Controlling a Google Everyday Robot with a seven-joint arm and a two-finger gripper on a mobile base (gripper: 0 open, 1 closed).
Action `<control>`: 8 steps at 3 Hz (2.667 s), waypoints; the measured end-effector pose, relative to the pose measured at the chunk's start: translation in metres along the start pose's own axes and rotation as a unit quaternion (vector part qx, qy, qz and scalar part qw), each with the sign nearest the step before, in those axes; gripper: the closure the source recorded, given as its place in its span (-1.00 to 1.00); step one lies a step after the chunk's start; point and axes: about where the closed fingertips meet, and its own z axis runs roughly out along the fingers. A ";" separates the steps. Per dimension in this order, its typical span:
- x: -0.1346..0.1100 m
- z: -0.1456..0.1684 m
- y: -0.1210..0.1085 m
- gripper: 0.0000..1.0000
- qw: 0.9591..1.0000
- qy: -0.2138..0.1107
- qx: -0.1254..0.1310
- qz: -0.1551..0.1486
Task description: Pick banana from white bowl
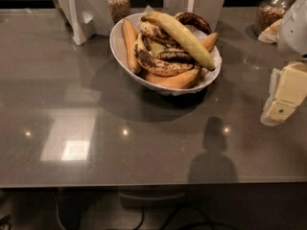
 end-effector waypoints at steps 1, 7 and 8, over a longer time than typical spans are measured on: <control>-0.002 -0.001 -0.001 -1.00 1.000 -0.002 0.002 0.000; -0.132 0.013 -0.062 -1.00 0.974 -0.188 0.065 0.109; -0.139 0.022 -0.076 -1.00 0.964 -0.215 0.070 0.140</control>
Offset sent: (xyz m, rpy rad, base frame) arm 0.0352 0.0577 0.0107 0.1970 -0.0557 -0.0014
